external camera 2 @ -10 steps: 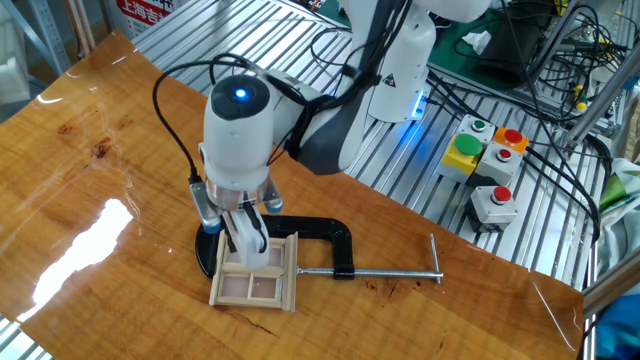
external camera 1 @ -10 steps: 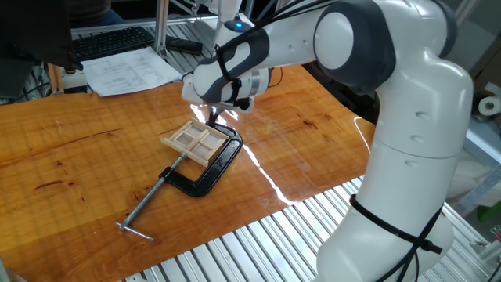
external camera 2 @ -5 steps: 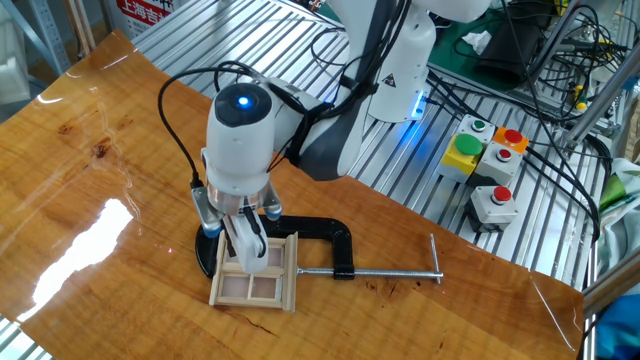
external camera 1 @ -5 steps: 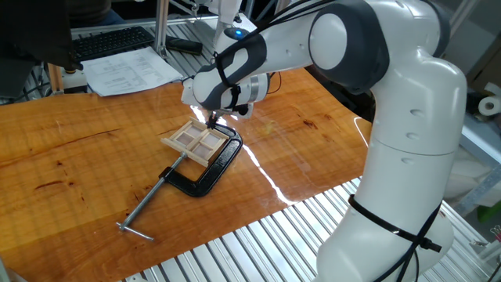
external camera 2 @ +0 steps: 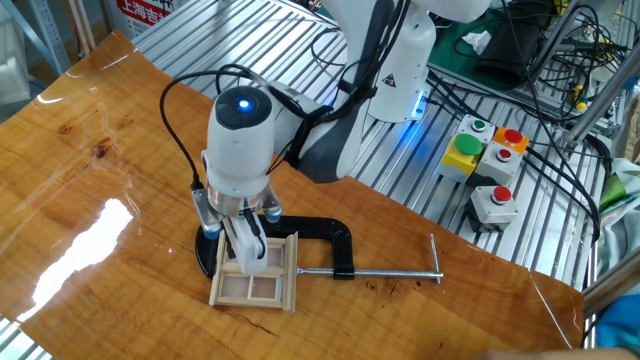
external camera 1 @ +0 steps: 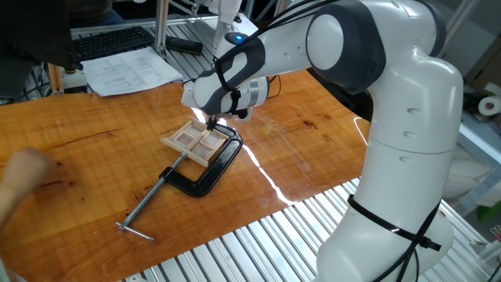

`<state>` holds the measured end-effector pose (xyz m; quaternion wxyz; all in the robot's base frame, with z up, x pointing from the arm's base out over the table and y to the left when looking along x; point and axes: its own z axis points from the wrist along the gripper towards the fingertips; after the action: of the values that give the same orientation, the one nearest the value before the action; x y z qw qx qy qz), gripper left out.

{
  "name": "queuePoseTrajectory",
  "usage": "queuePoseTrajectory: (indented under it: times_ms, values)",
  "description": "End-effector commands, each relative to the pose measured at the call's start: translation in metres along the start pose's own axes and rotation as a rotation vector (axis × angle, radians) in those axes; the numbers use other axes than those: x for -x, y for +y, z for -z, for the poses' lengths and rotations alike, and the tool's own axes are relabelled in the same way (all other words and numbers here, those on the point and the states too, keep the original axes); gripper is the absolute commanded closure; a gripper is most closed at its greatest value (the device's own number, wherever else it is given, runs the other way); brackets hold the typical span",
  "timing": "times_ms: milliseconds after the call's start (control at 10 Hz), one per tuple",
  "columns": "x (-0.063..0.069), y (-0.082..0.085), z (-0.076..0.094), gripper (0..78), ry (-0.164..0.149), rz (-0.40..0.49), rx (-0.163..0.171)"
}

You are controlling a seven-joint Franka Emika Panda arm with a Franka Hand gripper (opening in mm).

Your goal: Open a sliding window

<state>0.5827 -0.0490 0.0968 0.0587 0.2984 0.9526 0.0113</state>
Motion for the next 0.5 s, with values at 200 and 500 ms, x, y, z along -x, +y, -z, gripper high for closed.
queuePoseTrajectory:
  times_ms: [200, 500]
  values:
    - [0.0002, 0.0004, -0.0002, 77.6, -0.061, -0.016, -0.017]
    - [0.0002, 0.0004, -0.0002, 77.6, -0.005, -0.026, -0.008]
